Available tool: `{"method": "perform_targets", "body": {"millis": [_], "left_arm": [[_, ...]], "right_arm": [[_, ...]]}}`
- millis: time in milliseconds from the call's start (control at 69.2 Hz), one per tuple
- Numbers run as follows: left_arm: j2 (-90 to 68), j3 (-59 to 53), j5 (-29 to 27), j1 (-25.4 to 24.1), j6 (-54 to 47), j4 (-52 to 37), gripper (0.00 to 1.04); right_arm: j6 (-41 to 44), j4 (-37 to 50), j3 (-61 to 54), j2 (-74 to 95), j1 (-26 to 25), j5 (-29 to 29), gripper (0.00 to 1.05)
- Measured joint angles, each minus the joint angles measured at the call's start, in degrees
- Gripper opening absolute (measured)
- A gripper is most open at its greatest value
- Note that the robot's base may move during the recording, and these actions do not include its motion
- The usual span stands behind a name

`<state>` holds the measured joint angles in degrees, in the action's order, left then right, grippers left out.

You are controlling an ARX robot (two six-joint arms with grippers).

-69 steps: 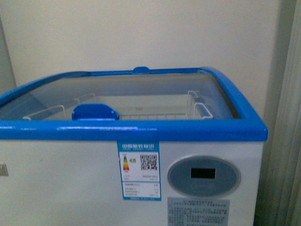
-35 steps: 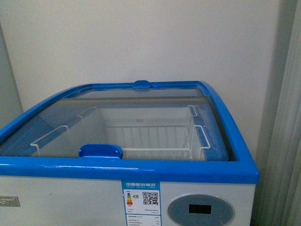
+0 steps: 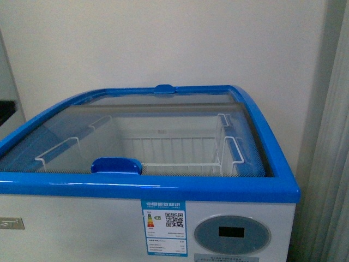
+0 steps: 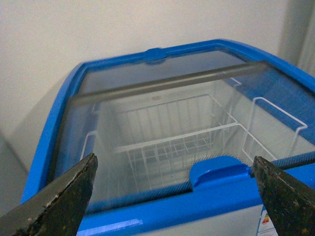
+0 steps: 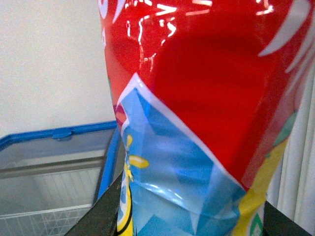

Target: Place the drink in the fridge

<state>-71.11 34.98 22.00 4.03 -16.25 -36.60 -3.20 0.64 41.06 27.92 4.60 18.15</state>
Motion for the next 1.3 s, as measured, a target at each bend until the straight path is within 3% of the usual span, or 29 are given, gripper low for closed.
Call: {"method": "perform_targets", "body": {"millis": [188, 361, 535, 1301], "left_arm": [[-8.76, 10.45, 9.55, 2.21, -22.69, 11.5, 0.97], [-13.2, 16.11, 11.28, 2.73, -41.07, 23.15, 0.97], [-17.73, 19.39, 11.08, 3.13, -51.54, 29.42, 0.97], [-33.81, 35.41, 8.79, 4.31, -56.85, 30.34, 0.97]], "right_arm": [[0.0, 0.0, 0.0, 0.0, 0.0, 0.02, 0.39], [0.0, 0.0, 0.0, 0.0, 0.0, 0.02, 0.39], [0.0, 0.0, 0.0, 0.0, 0.0, 0.02, 0.39], [0.0, 0.0, 0.0, 0.0, 0.0, 0.02, 0.39]]}}
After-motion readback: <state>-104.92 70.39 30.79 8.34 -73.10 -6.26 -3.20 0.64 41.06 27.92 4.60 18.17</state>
